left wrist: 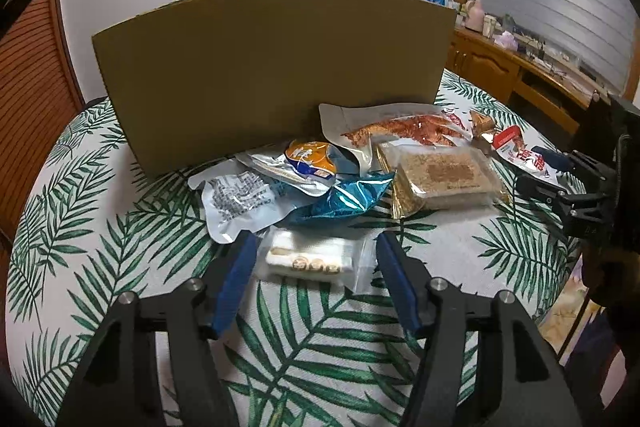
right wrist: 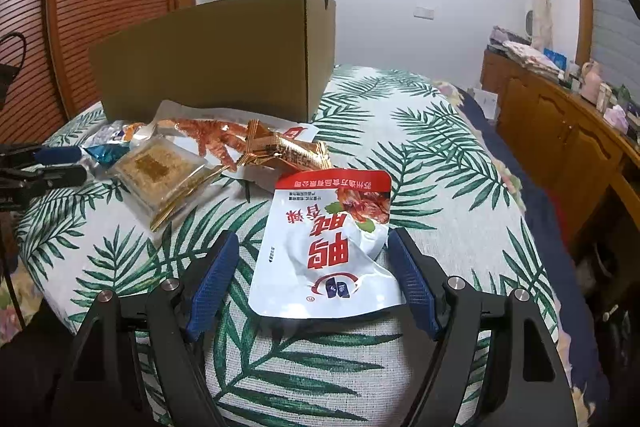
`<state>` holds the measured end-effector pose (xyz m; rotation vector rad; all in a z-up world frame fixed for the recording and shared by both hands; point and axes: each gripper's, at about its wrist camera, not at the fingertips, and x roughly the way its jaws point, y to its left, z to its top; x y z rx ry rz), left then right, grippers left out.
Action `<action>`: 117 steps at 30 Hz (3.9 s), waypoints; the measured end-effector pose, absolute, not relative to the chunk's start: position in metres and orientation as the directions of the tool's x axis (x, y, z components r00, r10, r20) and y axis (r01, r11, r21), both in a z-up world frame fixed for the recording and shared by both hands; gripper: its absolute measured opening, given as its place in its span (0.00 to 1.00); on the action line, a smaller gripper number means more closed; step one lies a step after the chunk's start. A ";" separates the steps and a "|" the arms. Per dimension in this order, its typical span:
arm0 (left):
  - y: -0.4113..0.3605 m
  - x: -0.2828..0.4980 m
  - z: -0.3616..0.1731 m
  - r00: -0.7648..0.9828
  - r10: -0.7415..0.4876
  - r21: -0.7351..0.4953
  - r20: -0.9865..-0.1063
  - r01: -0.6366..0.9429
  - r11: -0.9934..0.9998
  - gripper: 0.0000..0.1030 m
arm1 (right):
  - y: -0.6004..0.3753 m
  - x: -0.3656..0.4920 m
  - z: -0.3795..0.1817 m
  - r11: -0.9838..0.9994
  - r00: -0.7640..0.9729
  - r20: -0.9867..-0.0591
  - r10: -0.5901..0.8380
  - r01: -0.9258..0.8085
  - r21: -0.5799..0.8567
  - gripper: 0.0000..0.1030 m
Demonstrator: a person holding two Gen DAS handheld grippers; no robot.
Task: Organize snacks
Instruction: 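Grasp the white rice-cake packet with left tool while right tool grasps duck-neck pouch, then carry both packets into the box and open both tools to release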
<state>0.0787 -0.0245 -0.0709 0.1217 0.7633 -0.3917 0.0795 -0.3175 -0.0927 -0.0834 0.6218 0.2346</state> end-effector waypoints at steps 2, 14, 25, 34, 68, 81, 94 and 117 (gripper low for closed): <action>-0.026 0.082 -0.071 0.647 -0.295 -0.028 -0.704 0.389 0.921 0.64 | -0.317 0.080 -0.093 0.970 0.789 -0.583 0.194 -0.243 -0.007 0.75; -0.025 0.086 -0.074 0.629 -0.280 -0.016 -0.725 0.392 0.920 0.40 | -0.318 0.080 -0.093 0.970 0.791 -0.580 0.194 -0.242 -0.006 0.75; -0.006 0.057 -0.060 0.658 -0.354 -0.109 -0.664 0.382 0.917 0.36 | -0.311 0.084 -0.087 0.966 0.756 -0.623 0.200 -0.260 -0.005 0.61; -0.002 0.047 -0.054 0.669 -0.367 -0.137 -0.646 0.371 0.918 0.36 | -0.317 0.083 -0.081 0.961 0.729 -0.638 0.250 -0.268 0.070 0.55; -0.012 0.033 -0.054 0.667 -0.413 -0.176 -0.620 0.395 0.902 0.37 | -0.317 0.121 -0.066 0.952 0.574 -0.793 0.203 -0.305 0.023 0.44; -0.019 0.033 -0.050 0.666 -0.417 -0.170 -0.618 0.404 0.899 0.37 | -0.316 0.104 -0.051 0.957 0.646 -0.733 0.212 -0.289 0.022 0.35; -0.010 0.046 -0.028 0.702 -0.403 -0.161 -0.587 0.387 0.908 0.37 | -0.288 0.088 -0.014 0.936 0.709 -0.654 0.266 -0.353 -0.003 0.36; -0.007 0.087 0.034 0.774 -0.362 -0.083 -0.520 0.376 0.923 0.37 | -0.235 0.094 0.053 0.888 0.767 -0.556 0.322 -0.447 -0.103 0.36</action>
